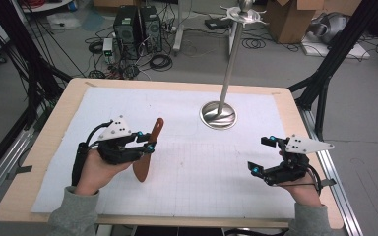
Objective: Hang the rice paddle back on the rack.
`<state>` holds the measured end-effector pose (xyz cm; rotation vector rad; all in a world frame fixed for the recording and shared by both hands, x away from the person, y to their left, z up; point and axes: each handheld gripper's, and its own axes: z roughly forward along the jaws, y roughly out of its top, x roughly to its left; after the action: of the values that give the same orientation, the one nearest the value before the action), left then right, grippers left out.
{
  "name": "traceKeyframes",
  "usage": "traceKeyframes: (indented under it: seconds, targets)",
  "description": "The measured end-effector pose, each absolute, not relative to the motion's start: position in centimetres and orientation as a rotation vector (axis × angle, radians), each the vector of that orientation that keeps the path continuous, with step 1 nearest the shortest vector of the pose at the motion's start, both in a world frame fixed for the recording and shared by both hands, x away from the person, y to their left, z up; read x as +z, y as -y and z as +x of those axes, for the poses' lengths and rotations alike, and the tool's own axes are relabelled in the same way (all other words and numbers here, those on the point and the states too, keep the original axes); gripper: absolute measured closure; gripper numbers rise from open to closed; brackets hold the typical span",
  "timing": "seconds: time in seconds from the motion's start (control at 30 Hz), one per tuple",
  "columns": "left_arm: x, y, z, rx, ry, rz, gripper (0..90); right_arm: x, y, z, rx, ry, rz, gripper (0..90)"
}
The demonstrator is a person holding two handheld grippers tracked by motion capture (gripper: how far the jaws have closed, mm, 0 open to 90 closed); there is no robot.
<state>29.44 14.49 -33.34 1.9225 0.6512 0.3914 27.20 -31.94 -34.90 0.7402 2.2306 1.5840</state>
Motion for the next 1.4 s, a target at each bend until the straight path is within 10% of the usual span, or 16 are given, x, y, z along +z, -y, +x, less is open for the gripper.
traceKeyframes:
  seconds: [1.4]
  targets:
    - [-28.2,-9.9,34.9,0.408,-0.65,1.992,65.1,-34.3,32.3,28.7,1.671,-2.191,0.733,1.1]
